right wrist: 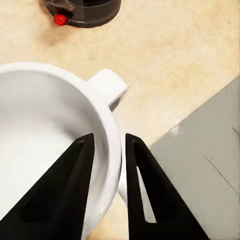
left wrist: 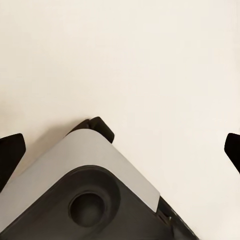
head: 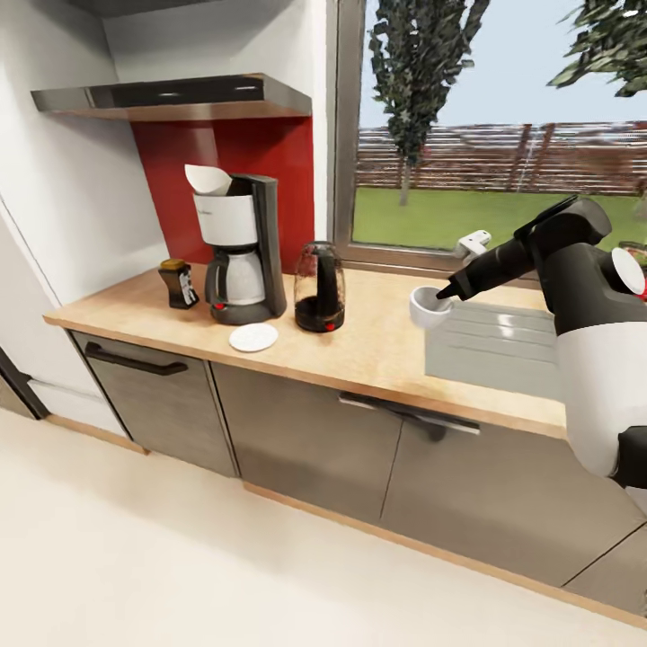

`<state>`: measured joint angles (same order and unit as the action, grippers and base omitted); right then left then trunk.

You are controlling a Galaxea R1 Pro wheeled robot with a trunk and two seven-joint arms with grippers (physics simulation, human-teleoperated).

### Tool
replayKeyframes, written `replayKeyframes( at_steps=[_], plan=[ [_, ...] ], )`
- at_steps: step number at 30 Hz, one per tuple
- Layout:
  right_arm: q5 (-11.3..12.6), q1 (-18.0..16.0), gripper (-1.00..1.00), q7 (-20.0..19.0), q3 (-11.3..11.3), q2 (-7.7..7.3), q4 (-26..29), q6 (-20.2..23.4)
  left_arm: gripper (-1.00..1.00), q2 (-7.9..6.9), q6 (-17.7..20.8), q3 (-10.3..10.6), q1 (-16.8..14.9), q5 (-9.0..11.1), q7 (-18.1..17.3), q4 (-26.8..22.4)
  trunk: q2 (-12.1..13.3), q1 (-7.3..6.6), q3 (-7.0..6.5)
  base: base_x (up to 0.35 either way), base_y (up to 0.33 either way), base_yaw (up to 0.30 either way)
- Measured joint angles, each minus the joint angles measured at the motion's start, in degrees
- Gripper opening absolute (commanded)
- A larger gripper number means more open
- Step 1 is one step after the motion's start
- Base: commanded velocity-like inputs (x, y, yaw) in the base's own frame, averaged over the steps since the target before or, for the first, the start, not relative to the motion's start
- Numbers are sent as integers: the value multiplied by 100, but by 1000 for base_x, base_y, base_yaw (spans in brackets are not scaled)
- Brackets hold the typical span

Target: Set up a coffee station on the kitchen countertop: keep the coffee maker on the countertop, move the bottle of coffee from the kitchen shelf to the counter next to the coffee maker, place a paper coffee filter on top of the coffee maker, put the saucer next to the coffee maker with the coffee cup on the saucer, and place the electric kettle next to the coffee maker.

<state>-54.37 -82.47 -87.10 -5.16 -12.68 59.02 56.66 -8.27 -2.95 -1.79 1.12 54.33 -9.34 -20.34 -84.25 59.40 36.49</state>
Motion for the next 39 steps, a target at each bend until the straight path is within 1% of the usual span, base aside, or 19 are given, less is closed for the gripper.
replayKeyframes(
  at_steps=[4,9,18,21,29,39],
  plan=[
    [1,0,-100,1,0,3,0,-1,100,0,0,-2,1,-2,3,-1,0,0,-4,-101,209,-22],
    [-1,0,-100,-1,0,4,1,0,100,0,0,3,-1,3,0,2,0,-1,-11,-15,58,-140],
    [1,1,-100,-1,0,4,0,-1,100,0,1,-3,1,-3,4,-1,0,-3,-24,93,257,-75],
    [1,1,-100,-1,0,3,1,0,100,0,0,-1,0,-1,4,0,0,-2,-32,81,216,-167],
    [-1,0,-100,-1,0,4,0,0,100,0,0,1,0,1,3,1,0,-1,-64,17,89,-187],
    [2,1,-100,0,0,6,1,0,100,0,0,-3,0,-3,4,-1,0,-1,-74,0,277,-60]
  ],
)
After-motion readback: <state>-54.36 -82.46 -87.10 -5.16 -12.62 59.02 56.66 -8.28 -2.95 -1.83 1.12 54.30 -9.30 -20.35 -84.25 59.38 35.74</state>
